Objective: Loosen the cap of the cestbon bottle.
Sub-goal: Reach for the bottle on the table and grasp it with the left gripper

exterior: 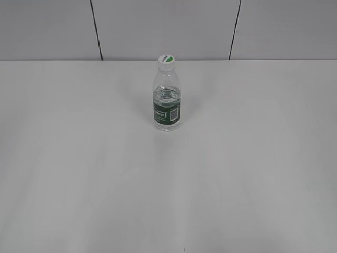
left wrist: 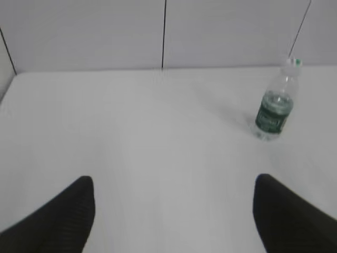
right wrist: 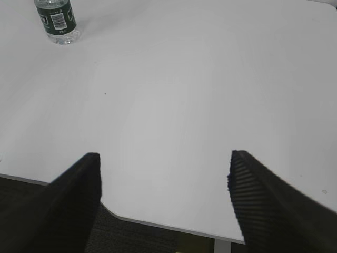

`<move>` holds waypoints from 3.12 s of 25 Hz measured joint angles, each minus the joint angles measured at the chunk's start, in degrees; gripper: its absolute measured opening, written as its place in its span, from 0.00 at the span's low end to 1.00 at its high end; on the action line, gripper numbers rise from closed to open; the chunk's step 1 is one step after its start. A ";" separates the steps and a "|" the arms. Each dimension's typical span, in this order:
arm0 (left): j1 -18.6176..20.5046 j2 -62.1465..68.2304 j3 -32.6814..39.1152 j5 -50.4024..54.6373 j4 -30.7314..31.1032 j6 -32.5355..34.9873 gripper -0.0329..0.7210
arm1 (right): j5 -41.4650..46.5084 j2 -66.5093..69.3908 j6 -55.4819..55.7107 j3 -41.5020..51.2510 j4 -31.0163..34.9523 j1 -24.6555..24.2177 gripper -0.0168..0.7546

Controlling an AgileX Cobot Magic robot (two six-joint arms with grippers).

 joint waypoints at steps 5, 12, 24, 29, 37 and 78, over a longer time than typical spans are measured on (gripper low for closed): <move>0.00 5.73 -5.92 -8.17 -0.12 0.33 0.79 | 0.00 0.00 0.00 0.00 0.00 0.00 0.76; 0.00 21.27 -11.46 -24.68 -0.12 2.20 0.79 | 0.00 0.00 0.00 0.00 0.00 0.00 0.76; 0.00 50.21 -12.94 -55.73 2.40 3.29 0.79 | 0.00 0.00 0.00 0.00 0.00 0.00 0.76; 0.00 58.85 -12.94 -64.35 2.18 3.29 0.79 | 0.00 0.00 0.00 0.00 0.00 0.00 0.76; 0.00 67.73 -12.96 -80.10 6.35 3.29 0.79 | 0.00 0.00 0.00 0.00 0.00 0.00 0.76; 1.21 125.18 -23.84 -123.71 46.59 -10.65 0.79 | 0.00 0.00 0.00 0.00 0.00 0.00 0.76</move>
